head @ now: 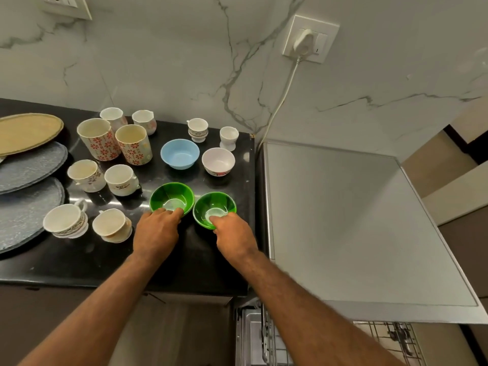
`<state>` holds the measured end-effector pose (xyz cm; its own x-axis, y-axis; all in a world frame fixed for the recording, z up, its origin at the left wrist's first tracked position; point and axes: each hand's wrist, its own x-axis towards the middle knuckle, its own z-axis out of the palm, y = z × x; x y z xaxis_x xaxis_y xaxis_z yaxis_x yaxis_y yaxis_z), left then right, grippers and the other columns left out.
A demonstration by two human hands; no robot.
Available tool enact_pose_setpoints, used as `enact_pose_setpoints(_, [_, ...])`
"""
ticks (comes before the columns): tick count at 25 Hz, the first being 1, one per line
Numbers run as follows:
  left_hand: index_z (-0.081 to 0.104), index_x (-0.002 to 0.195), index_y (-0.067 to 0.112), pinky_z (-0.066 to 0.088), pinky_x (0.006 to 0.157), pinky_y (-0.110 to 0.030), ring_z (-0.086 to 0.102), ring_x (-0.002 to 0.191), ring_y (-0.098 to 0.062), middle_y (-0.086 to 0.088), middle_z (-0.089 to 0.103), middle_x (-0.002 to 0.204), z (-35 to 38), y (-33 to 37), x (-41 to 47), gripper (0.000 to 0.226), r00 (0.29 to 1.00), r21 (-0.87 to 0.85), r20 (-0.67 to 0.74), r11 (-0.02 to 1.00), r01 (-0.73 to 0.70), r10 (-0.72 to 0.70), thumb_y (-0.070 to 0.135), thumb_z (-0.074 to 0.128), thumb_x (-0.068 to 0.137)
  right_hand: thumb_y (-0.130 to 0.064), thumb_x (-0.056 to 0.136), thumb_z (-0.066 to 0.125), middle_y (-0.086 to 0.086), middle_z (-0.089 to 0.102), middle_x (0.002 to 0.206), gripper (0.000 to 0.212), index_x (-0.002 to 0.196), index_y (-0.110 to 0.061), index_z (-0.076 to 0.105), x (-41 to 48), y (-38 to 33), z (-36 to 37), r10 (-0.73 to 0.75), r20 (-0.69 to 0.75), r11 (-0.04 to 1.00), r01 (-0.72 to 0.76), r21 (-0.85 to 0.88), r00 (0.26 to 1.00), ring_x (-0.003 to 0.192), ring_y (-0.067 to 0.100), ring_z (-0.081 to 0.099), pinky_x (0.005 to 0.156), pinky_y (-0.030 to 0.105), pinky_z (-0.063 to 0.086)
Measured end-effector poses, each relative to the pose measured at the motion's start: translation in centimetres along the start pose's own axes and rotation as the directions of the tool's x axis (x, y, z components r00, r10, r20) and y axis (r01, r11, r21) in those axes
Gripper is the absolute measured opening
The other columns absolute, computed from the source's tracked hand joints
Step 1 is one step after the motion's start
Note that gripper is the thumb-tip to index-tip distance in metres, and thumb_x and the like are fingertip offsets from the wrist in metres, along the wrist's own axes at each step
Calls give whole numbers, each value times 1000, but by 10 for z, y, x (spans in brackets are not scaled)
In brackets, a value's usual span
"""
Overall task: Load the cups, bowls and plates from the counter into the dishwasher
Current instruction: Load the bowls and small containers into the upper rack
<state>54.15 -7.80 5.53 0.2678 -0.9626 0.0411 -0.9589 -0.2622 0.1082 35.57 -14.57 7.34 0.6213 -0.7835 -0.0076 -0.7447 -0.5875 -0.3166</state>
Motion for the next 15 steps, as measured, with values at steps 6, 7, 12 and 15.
enact_pose_setpoints(6, [73, 102, 18, 52, 73, -42, 69, 80, -29, -5, 72, 82, -22, 28, -42, 22, 993, -14, -108, 998, -54, 52, 8, 75, 82, -1, 92, 62, 12, 70, 108, 41, 130, -16, 64, -45, 12, -13, -61, -78, 998, 63, 24, 995, 99, 27, 67, 86, 39, 59])
enact_pose_setpoints(7, [72, 103, 18, 52, 74, -43, 69, 81, -29, -5, 72, 83, -26, 35, -50, 23, 991, -5, -120, 998, -57, 56, 7, 74, 82, -2, 92, 63, 11, 70, 108, 41, 130, -16, 65, -56, 15, -17, -64, -99, 997, 68, 36, 993, 98, 26, 67, 86, 39, 60])
enact_pose_setpoints(12, [72, 112, 17, 53, 79, -43, 71, 91, -31, -8, 74, 95, -46, 88, -97, 34, 983, 17, -148, 994, -104, 105, 9, 78, 79, -4, 92, 63, 8, 71, 112, 33, 123, -16, 68, -135, 40, -49, -57, -178, 994, 72, 80, 982, 101, 23, 65, 85, 35, 55])
enact_pose_setpoints(15, [71, 112, 18, 53, 81, -43, 70, 96, -29, -6, 75, 99, -49, 134, -133, 32, 977, 24, -149, 989, -148, 149, 13, 78, 81, -3, 90, 63, 7, 71, 107, 33, 119, -16, 69, -191, 65, -65, -40, -222, 993, 63, 96, 974, 97, 23, 64, 79, 33, 55])
